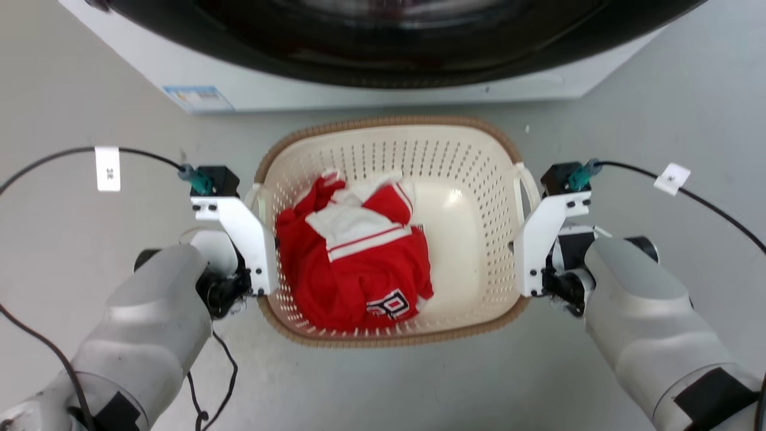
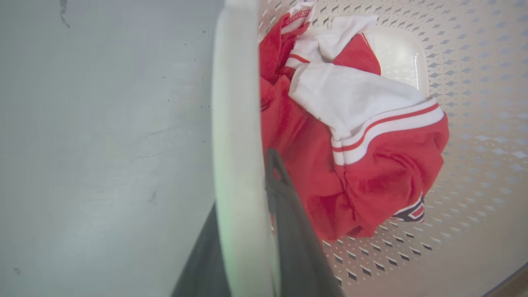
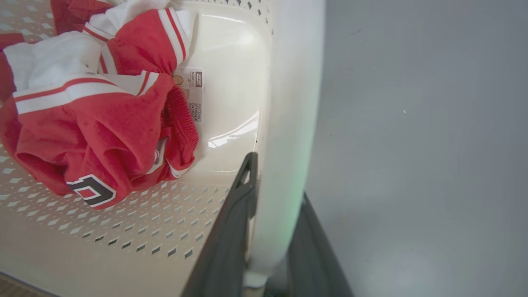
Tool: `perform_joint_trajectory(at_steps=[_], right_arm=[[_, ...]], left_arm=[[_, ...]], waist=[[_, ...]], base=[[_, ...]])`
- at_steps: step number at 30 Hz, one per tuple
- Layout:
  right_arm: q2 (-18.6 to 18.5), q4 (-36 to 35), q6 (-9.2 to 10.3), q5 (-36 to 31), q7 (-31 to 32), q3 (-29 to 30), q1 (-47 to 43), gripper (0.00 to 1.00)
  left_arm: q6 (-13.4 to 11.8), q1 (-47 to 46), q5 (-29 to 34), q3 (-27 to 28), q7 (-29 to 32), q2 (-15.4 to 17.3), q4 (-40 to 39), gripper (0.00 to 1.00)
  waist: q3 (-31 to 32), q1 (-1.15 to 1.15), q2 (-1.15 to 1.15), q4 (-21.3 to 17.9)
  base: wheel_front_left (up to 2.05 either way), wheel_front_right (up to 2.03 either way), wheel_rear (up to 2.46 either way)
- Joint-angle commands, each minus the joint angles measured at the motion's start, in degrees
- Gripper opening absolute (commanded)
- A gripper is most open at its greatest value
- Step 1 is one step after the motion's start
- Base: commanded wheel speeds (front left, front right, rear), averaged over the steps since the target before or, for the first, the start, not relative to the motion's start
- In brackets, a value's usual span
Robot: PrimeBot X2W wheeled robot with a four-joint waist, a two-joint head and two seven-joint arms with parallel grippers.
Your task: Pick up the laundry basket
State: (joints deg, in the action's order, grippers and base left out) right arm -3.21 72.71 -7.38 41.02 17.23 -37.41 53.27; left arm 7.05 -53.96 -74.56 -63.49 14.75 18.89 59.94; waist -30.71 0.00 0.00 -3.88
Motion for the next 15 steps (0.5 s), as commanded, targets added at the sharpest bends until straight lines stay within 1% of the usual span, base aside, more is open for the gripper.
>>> perform_joint_trajectory(at_steps=[1, 5, 15], right_arm=[[0.6, -0.4, -0.20, 0.6, 0.4, -0.5, -1.2, 0.00], [0.6, -0.1, -0.20, 1.9, 2.7, -1.0, -2.9, 0.00], [0.6, 0.5, -0.20, 4.8, 12.5, -2.8, -5.2, 0.00]], left_arm=[[0.8, 1.2, -0.6, -0.4, 0.4, -1.0, -0.5, 0.00], [0.8, 3.1, -2.3, -0.7, 2.3, -1.2, 0.1, 0.00], [0.8, 6.0, -5.5, -1.5, 7.6, -1.9, 1.3, 0.00]], waist=[[4.5, 0.00, 0.00, -0.1], [8.8, 0.00, 0.00, -0.1], [17.5, 0.00, 0.00, -0.1]], base=[[0.00, 0.00, 0.00], [0.00, 0.00, 0.00], [0.00, 0.00, 0.00]])
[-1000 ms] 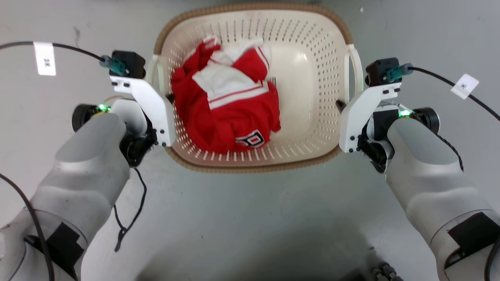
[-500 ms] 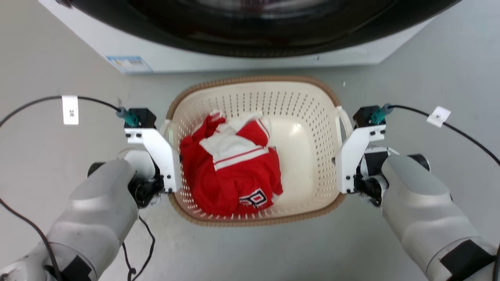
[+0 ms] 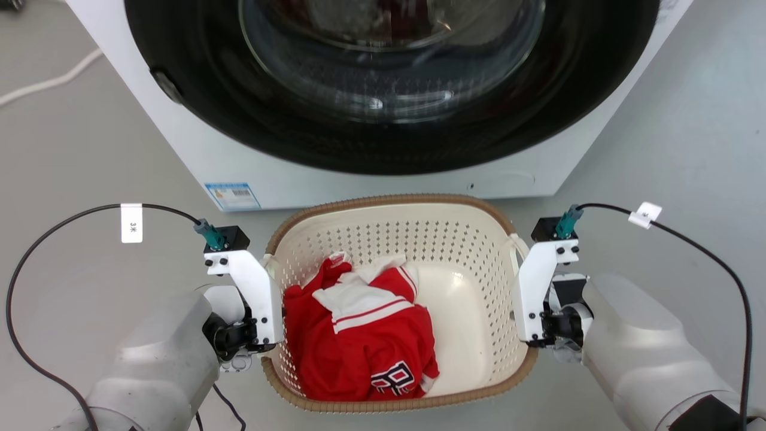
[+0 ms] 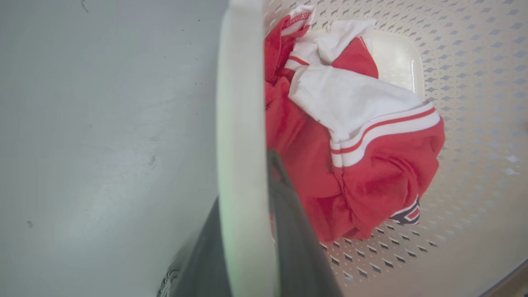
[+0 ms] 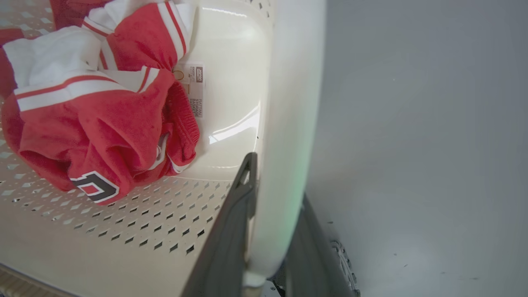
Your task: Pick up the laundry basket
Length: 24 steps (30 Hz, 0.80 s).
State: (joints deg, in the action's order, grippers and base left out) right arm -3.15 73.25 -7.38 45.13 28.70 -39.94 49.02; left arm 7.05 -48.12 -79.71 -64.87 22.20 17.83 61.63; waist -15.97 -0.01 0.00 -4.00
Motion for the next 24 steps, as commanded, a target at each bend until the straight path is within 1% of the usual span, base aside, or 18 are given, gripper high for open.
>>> perform_joint_trajectory(at_steps=[1, 8, 24], right_arm=[[0.5, -0.1, -0.20, 1.0, 2.0, -0.4, -1.0, 0.00], [0.5, 0.0, -0.20, 3.7, 6.9, -1.0, -1.9, 0.00], [0.7, 0.1, -0.25, 7.4, 10.1, -2.8, -6.2, 0.00]], left_arm=[[0.8, 0.3, -0.6, -0.2, 0.6, -0.9, -0.2, 0.00], [0.8, 1.2, -1.6, -0.5, 1.9, -1.3, 0.7, 0.00], [0.8, 6.4, -4.4, -0.6, 5.9, -2.9, 2.3, 0.00]], waist=[[3.3, 0.01, 0.00, 0.1], [6.8, 0.01, 0.00, -0.2], [12.8, 0.01, 0.00, 0.3]], base=[[0.00, 0.00, 0.00], [0.00, 0.00, 0.00], [0.00, 0.00, 0.00]])
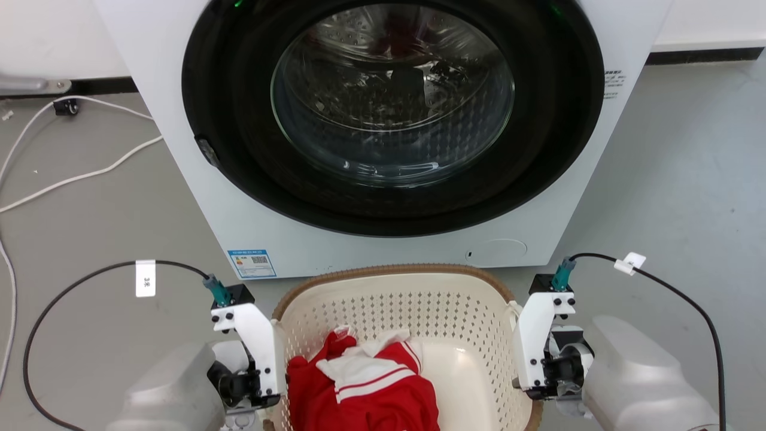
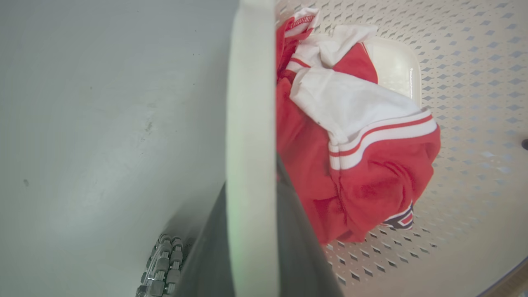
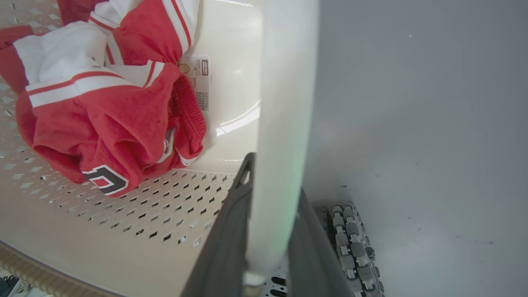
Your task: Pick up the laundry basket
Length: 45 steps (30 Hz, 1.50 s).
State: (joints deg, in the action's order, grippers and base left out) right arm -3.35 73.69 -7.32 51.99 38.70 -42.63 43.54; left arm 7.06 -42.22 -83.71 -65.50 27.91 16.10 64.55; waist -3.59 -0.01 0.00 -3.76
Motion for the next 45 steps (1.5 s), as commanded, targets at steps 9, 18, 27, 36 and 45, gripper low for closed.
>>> perform_joint_trajectory(at_steps=[9, 18, 27, 36, 45], right_arm=[[1.0, -0.2, -0.32, 1.8, 0.3, -0.9, -2.7, 0.00], [1.0, -0.1, -0.32, 2.0, -0.5, -1.2, -2.0, 0.00], [1.0, -0.1, -0.32, 1.5, -0.7, -1.0, -2.4, 0.00], [0.9, -0.1, -0.32, 0.9, 0.2, -0.8, -2.9, 0.00], [0.9, -0.1, -0.32, 1.6, 1.6, -1.0, -3.0, 0.00]], left_arm=[[0.8, 2.7, -1.1, -0.1, -0.1, -2.0, -0.6, 0.00], [0.8, 2.7, -0.8, -0.3, -0.8, -1.9, -0.6, 0.00], [0.8, 2.2, -0.5, -0.7, -1.4, -1.7, -1.0, 0.00], [0.8, 2.5, -0.1, -1.3, -1.7, -1.3, -1.0, 0.00], [0.8, 2.9, -0.5, -1.1, -2.2, -0.9, -0.6, 0.00]], waist=[[3.1, 0.01, 0.00, 0.0], [3.0, 0.01, 0.00, 0.2], [2.9, 0.01, 0.00, 0.6], [3.0, 0.01, 0.00, 0.5], [3.0, 0.01, 0.00, 0.1]], base=[[0.00, 0.00, 0.00], [0.00, 0.00, 0.00], [0.00, 0.00, 0.00], [0.00, 0.00, 0.00], [0.00, 0.00, 0.00]])
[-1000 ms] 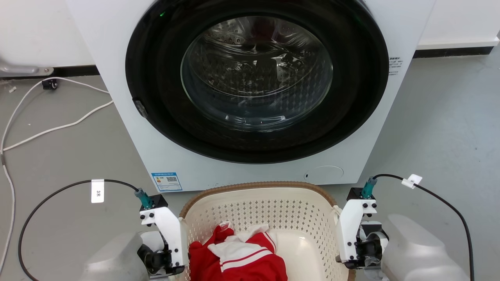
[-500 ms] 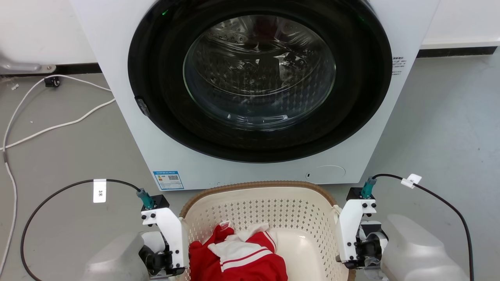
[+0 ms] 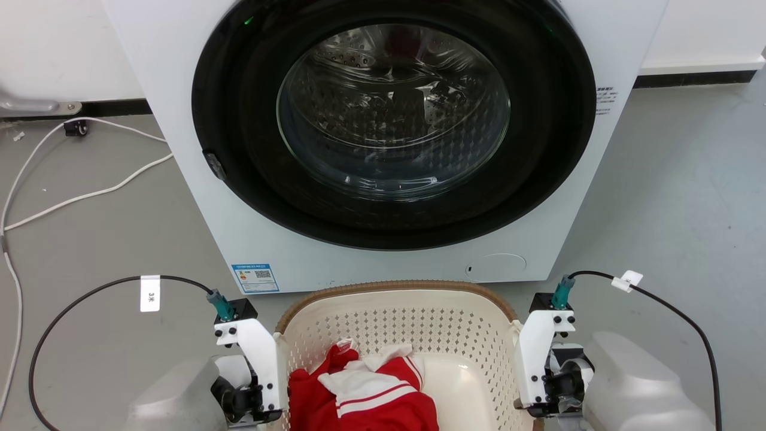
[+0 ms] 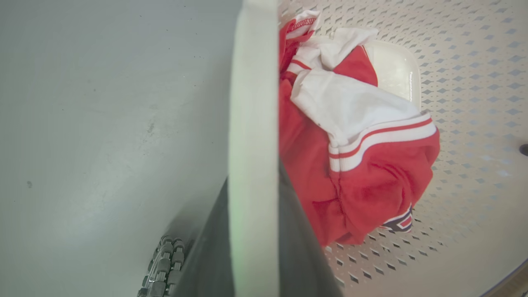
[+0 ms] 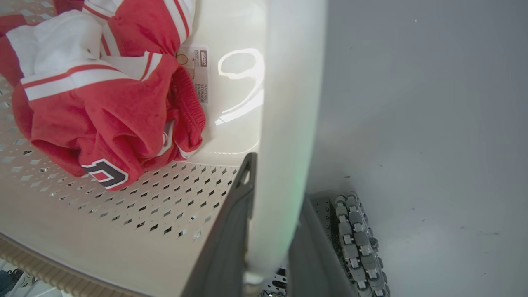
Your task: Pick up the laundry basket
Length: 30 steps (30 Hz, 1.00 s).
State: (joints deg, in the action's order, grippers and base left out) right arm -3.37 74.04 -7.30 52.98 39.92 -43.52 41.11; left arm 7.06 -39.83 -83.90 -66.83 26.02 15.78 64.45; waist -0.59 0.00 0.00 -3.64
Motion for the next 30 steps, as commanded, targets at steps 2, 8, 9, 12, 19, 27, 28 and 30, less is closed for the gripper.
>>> perform_joint_trajectory(at_steps=[2, 8, 9, 12, 19, 27, 28, 30], right_arm=[[0.9, -0.4, -0.35, 0.6, 0.4, -0.3, -0.6, 0.00], [0.9, -0.4, -0.35, 1.2, 0.5, -1.0, -0.5, 0.00], [0.9, -0.4, -0.35, 1.6, 0.4, -1.0, -0.6, 0.00], [0.9, -0.4, -0.35, 2.2, 0.4, -1.4, -0.6, 0.00], [0.9, -0.4, -0.35, 3.1, 0.1, -2.3, -0.5, 0.00], [0.9, -0.4, -0.35, 4.3, -0.4, -3.4, -0.5, 0.00], [1.0, -0.4, -0.35, 4.5, -0.4, -3.4, -0.4, 0.00], [1.0, -0.4, -0.36, 4.8, -0.6, -3.6, -0.5, 0.00]], left_arm=[[0.8, 0.5, -0.1, -0.1, 0.0, -0.6, -0.5, 0.00], [0.8, 0.7, -0.3, -0.1, -0.3, -0.7, -0.3, 0.00], [0.8, 0.8, -0.4, -0.1, -0.3, -0.7, -0.2, 0.00], [0.8, 0.8, -0.5, -0.2, -0.3, -0.7, -0.1, 0.00], [0.8, 0.8, -0.6, -0.2, -0.3, -0.8, -0.1, 0.00], [0.8, 0.9, -0.8, -0.2, -0.4, -1.1, -0.1, 0.00], [0.8, 0.9, -0.8, -0.2, -0.4, -1.1, -0.1, 0.00], [0.8, 1.0, -0.9, -0.2, -0.4, -1.1, -0.1, 0.00]], waist=[[0.0, 0.00, 0.00, 0.0], [-0.1, 0.00, 0.00, -0.2], [-0.1, 0.00, 0.00, -0.3], [-0.1, 0.00, 0.00, -0.3], [-0.2, 0.00, 0.00, -0.4], [-0.3, 0.00, 0.00, -0.5], [-0.4, 0.00, 0.00, -0.6], [-0.4, 0.00, 0.00, -0.6]], base=[[0.00, 0.00, 0.00], [0.00, 0.00, 0.00], [0.00, 0.00, 0.00], [0.00, 0.00, 0.00], [0.00, 0.00, 0.00], [0.00, 0.00, 0.00], [0.00, 0.00, 0.00], [0.00, 0.00, 0.00]])
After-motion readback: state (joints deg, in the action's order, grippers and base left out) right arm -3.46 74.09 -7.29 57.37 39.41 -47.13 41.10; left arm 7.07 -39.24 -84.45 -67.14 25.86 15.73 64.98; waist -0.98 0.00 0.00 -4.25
